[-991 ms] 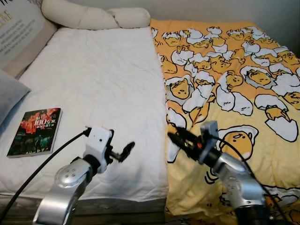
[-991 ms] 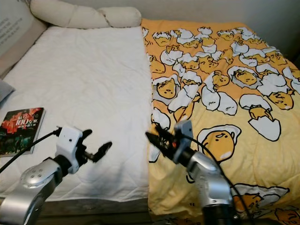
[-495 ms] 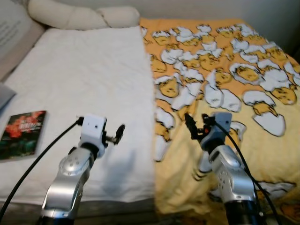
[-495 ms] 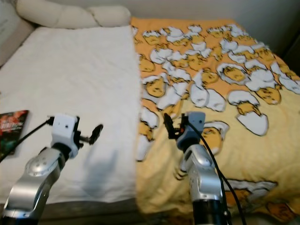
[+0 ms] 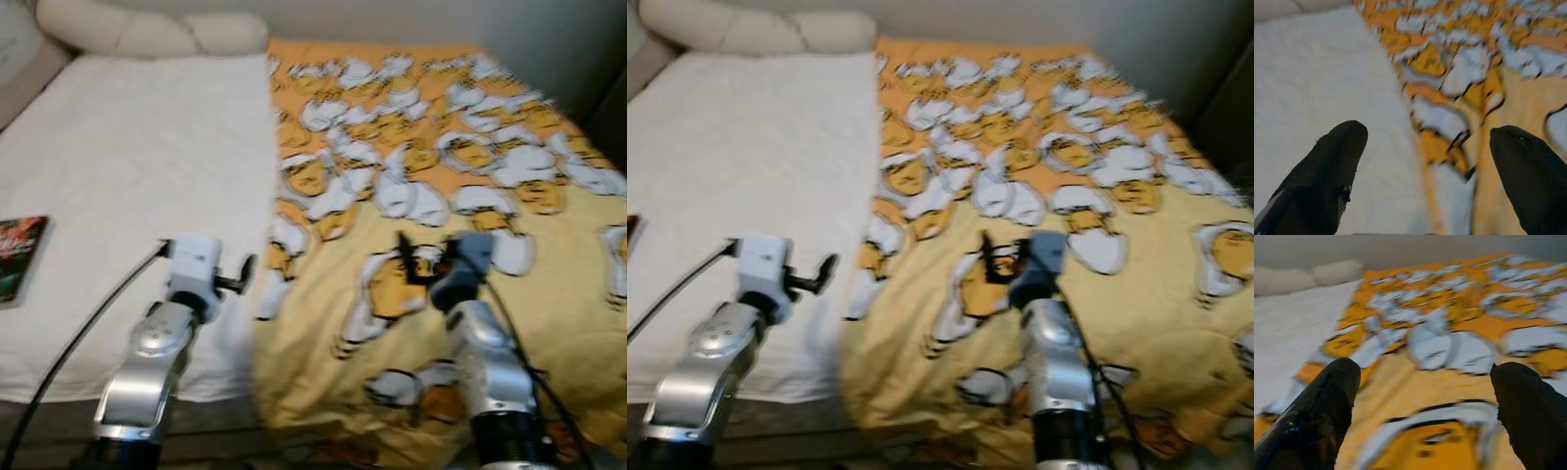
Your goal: Clean up the room
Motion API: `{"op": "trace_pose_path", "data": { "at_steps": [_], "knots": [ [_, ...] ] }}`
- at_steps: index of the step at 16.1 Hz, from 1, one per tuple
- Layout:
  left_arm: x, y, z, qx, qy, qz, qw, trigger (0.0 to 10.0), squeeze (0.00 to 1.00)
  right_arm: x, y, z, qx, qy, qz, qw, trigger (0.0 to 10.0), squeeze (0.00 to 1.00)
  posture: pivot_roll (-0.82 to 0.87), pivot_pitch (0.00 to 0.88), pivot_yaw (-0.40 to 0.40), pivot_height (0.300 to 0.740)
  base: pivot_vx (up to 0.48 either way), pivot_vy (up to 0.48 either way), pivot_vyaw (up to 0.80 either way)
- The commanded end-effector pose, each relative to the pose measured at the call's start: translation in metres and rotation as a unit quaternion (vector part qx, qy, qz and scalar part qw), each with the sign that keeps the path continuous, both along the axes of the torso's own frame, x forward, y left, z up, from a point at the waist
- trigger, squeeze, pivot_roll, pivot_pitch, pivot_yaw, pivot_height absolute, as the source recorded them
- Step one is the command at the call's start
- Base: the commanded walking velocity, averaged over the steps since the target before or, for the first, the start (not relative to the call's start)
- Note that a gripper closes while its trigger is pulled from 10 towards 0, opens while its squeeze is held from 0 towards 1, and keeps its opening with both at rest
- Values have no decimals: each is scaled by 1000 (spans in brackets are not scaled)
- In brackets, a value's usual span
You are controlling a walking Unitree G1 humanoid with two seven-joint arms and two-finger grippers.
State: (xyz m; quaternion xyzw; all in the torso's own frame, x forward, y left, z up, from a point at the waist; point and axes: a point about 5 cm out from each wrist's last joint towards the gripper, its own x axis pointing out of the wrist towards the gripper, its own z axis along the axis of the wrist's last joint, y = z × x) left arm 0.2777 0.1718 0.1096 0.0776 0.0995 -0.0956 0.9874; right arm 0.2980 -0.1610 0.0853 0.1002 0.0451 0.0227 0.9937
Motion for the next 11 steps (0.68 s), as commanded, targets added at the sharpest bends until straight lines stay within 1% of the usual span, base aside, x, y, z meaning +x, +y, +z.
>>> {"op": "trace_pose_path", "data": {
  "at_steps": [1, 3, 5, 7, 11],
  "knots": [
    [2, 9, 1, 13, -1, 16, 1000, 10000, 0, 3, 11, 0, 18, 6, 12, 1000, 10000, 1000, 9, 0, -14, 740, 0, -428, 0],
    [3, 9, 2, 14, -3, 16, 1000, 10000, 0, 3, 15, 0, 14, 1, 26, 1000, 10000, 1000, 7, 0, -12, 740, 0, -424, 0],
    [3, 8, 0, 18, -2, 12, 1000, 10000, 0, 4, 17, -1, 13, 8, 34, 999, 10000, 1000, 5, 0, -11, 740, 0, -418, 0],
    [3, 7, -1, 21, 1, 9, 1000, 10000, 0, 3, 20, -1, -3, 6, 42, 999, 10000, 1000, 2, 0, -8, 740, 0, -418, 0],
    [3, 8, -1, 24, 2, 12, 1000, 10000, 0, 1, 17, -6, -5, 12, 38, 999, 10000, 1000, 10, 0, -11, 740, 0, -411, 0]
  ]
}}
